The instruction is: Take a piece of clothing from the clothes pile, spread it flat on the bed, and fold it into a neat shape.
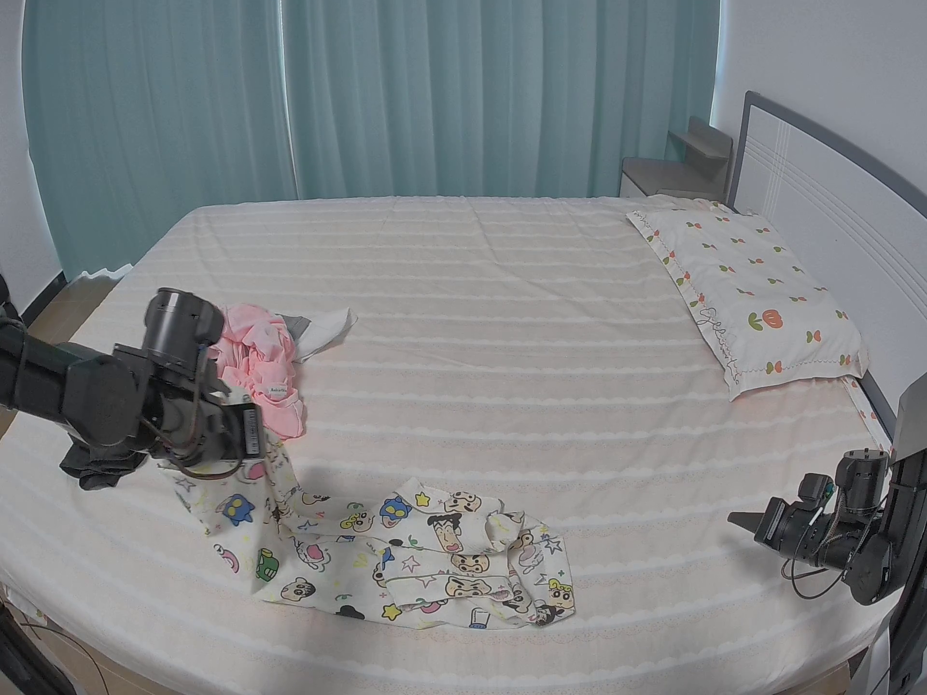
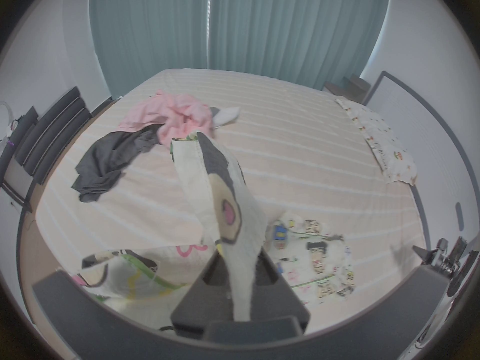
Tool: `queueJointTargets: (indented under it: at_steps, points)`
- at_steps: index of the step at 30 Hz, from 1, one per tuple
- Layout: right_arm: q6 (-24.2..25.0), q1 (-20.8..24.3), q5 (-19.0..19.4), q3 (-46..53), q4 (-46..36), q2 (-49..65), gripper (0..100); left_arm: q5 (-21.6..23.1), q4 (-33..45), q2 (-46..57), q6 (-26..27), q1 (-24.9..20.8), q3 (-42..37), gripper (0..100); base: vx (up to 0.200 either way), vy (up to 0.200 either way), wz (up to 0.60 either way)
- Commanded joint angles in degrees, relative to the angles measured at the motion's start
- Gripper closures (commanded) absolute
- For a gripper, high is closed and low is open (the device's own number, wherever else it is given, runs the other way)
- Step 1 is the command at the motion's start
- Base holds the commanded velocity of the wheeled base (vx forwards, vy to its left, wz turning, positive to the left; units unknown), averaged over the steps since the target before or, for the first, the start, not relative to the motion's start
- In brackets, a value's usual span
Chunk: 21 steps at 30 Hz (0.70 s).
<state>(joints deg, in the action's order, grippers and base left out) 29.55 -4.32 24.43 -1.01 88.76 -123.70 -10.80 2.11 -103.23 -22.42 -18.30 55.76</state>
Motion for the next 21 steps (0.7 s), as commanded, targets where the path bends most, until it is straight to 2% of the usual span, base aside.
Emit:
queueJointTargets:
  at_steps: [1,5,6,10,16,21]
  points:
    - [0.0,0.0,0.0,1.0,0.0,-0.1,100,-4.1,0.2,-9.4,-8.1,-12.3,7.8,100,0.000,0.000,0.00]
    - [0.0,0.0,0.0,1.0,0.0,-0.1,100,-4.2,0.0,-12.6,-10.5,-14.7,10.2,100,0.000,0.000,0.00]
    - [-0.1,0.0,0.0,1.0,0.0,-0.1,100,-4.2,0.1,-15.1,-13.3,-16.7,12.8,100,0.000,0.000,0.00]
    - [-0.1,0.0,0.0,1.0,0.0,-0.1,100,-4.1,0.2,-16.5,-16.0,-18.5,15.0,100,0.000,0.000,0.00]
    - [-0.1,0.0,0.1,1.0,0.0,-0.2,100,-3.6,0.2,-17.5,-18.9,-20.9,16.7,100,0.000,0.000,0.00]
    - [-0.1,0.1,0.0,1.0,0.0,-0.2,100,-3.3,-0.4,-17.6,-19.0,-21.4,16.9,100,0.000,0.000,0.00]
